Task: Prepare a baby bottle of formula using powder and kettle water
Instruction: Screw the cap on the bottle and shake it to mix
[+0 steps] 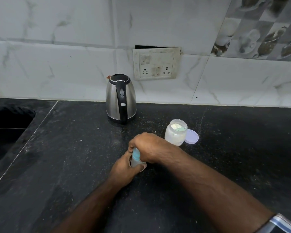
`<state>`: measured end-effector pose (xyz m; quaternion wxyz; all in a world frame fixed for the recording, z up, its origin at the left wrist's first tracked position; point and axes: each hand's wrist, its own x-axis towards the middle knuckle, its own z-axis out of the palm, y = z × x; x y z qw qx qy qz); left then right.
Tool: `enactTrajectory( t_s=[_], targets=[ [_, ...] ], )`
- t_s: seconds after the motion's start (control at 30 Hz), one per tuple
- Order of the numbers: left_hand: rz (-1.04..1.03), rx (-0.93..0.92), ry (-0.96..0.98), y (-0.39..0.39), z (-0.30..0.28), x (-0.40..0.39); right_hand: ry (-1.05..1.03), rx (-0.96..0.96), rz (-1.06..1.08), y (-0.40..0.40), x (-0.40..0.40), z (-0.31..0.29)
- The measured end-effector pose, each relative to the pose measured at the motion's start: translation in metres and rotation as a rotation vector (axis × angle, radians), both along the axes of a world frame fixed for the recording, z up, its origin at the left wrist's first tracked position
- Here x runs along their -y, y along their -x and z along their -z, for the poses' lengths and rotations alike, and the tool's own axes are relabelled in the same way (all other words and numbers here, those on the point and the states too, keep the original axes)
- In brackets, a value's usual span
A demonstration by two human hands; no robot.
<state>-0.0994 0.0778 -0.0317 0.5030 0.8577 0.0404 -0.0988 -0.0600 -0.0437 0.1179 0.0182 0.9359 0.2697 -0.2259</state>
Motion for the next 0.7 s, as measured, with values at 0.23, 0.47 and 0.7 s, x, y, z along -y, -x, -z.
enactTrajectory(
  t_s=[0.23,0.47,0.7],
  targets=[
    [0.009,0.004,0.027,0.003,-0.005,0.0,0.017,0.01,-0.032,-0.008,-0.002,0.004],
    [-0.001,0.049,0.084,0.004,-0.006,0.002,-0.081,0.128,0.064,-0.009,0.006,0.028],
    [0.003,0.056,0.087,0.001,0.002,0.001,-0.17,-0.064,0.014,-0.018,0.017,0.005]
  ],
)
